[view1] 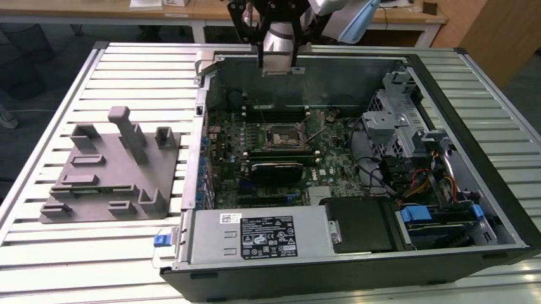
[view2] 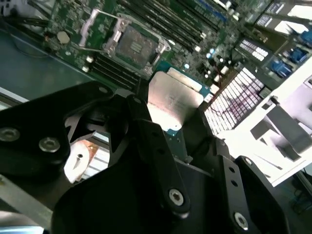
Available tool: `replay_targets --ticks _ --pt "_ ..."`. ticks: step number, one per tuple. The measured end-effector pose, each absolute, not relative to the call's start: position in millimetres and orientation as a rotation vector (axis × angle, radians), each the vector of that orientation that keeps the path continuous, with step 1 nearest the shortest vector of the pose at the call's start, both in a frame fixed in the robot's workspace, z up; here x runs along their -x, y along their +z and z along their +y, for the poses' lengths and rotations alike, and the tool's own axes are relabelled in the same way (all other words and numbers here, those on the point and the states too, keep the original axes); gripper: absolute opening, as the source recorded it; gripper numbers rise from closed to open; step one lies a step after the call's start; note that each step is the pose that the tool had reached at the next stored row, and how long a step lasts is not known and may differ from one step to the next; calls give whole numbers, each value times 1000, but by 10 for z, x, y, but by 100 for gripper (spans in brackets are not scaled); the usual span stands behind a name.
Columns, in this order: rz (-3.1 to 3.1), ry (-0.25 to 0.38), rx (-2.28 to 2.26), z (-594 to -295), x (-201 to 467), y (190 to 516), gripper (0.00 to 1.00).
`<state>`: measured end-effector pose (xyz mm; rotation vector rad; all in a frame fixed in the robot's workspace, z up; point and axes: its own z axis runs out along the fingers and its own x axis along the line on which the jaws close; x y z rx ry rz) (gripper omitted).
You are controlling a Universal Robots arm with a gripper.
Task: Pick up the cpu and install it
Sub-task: 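Pick up the cpu and move it towards the insertion slot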
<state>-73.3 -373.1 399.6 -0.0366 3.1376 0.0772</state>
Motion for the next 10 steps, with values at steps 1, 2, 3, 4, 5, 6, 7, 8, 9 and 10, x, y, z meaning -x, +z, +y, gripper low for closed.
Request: replay_targets --ticks 1,2,3,4,5,6,7,8,9,10 --pt "3138 77 36 -3731 709 3995 53" --pt "3138 77 36 -3731 684 3993 53" --pt "3138 77 36 -3731 663 3992 53" --pt "3138 77 37 -3731 636 3991 53" --pt "3138 77 37 -3731 617 3988 53" --pt "3138 77 37 -3731 604 3985 53" --pt "3138 77 36 -3731 583 3983 53" --pt "3138 77 36 -3731 563 3981 53" --pt "3138 77 36 -3731 538 3978 53" --pt "3138 77 37 -3731 514 3975 53"
